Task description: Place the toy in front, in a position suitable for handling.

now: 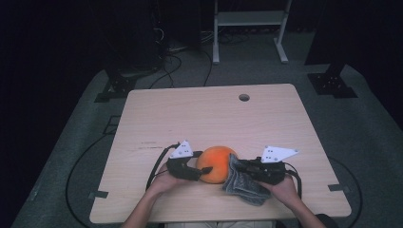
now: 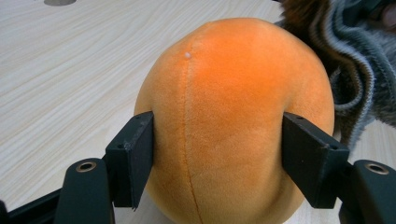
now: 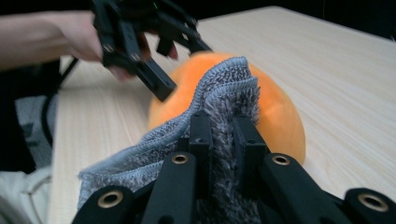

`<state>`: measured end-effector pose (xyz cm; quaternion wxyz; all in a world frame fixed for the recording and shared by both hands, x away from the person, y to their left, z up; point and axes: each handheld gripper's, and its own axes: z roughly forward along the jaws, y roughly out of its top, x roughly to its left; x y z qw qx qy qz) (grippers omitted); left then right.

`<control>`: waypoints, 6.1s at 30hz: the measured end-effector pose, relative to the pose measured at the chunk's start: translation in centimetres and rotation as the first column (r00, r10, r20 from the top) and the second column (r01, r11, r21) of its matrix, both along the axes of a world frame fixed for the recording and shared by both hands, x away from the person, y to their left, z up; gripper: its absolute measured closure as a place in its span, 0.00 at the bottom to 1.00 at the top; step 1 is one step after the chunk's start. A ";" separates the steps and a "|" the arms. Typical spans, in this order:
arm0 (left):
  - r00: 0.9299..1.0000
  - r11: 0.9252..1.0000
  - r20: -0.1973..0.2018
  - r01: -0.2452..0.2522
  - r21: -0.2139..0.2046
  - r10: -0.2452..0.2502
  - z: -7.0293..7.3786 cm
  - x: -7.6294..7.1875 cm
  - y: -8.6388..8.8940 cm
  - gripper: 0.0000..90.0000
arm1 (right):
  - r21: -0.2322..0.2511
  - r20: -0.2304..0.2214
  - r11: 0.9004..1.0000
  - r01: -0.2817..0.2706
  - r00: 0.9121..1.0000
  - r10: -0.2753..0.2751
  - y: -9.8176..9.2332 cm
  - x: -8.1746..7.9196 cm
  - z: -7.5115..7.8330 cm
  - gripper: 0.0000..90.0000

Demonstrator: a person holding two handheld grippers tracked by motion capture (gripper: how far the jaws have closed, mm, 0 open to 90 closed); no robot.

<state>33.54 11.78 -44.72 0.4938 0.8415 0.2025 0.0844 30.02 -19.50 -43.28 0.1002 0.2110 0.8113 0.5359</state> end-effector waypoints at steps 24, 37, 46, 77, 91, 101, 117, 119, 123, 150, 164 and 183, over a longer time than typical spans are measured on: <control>0.990 0.998 -0.129 0.048 -0.046 -0.053 0.3 0.6 -0.5 0.09 | -0.055 -0.038 0.998 -0.034 0.999 0.032 -0.4 0.3 -1.0 0.88; 0.981 1.000 0.195 -0.016 0.023 0.011 1.6 -1.6 -2.1 0.41 | -0.032 0.062 0.999 -0.028 0.998 0.030 0.4 -0.3 3.2 0.89; 0.985 0.999 0.175 -0.002 0.040 -0.005 0.4 -1.7 -1.6 0.42 | -0.106 0.082 0.994 -0.026 0.996 0.035 2.9 1.7 2.3 0.89; 0.990 0.995 0.140 0.003 -0.099 0.011 0.9 -1.2 -0.8 0.25 | -0.042 0.034 0.999 -0.012 0.999 0.013 2.9 2.0 1.0 0.89; 0.990 0.999 0.133 -0.045 -0.022 0.047 0.0 -0.6 0.4 0.46 | -0.021 0.012 0.999 0.044 0.999 -0.044 1.5 2.5 0.4 0.89; 0.994 0.998 0.099 -0.046 -0.031 0.049 0.0 -0.2 1.1 0.46 | -0.020 -0.016 0.999 0.031 0.999 -0.032 1.8 2.8 -0.1 0.89; 0.994 0.999 0.109 -0.020 -0.040 0.024 0.1 -0.5 0.6 0.41 | -0.046 -0.117 0.997 0.055 0.991 -0.060 0.0 2.6 -1.2 0.88; 0.994 0.999 0.110 -0.019 -0.038 0.023 0.1 -0.5 0.6 0.41 | -0.039 -0.112 0.997 0.061 0.992 -0.065 -0.3 2.5 -1.1 0.88; 0.994 0.999 0.108 -0.014 -0.035 0.018 0.1 -0.6 0.4 0.42 | 0.023 -0.088 0.998 0.060 0.995 -0.057 0.0 2.8 0.0 0.88; 0.992 1.000 0.127 0.009 -0.025 -0.005 0.3 -1.0 -0.2 0.40 | -0.022 -0.080 1.000 0.016 0.997 -0.018 1.9 4.3 1.0 0.88; 0.996 0.999 0.075 -0.042 -0.034 0.044 1.2 -0.8 -0.6 0.41 | 0.004 -0.104 0.999 0.045 0.994 -0.044 -0.1 3.5 -0.1 0.88; 0.999 0.999 -0.008 -0.046 -0.022 0.046 1.4 0.0 0.2 0.29 | 0.007 -0.035 0.996 -0.087 0.996 0.088 4.4 3.5 1.4 0.88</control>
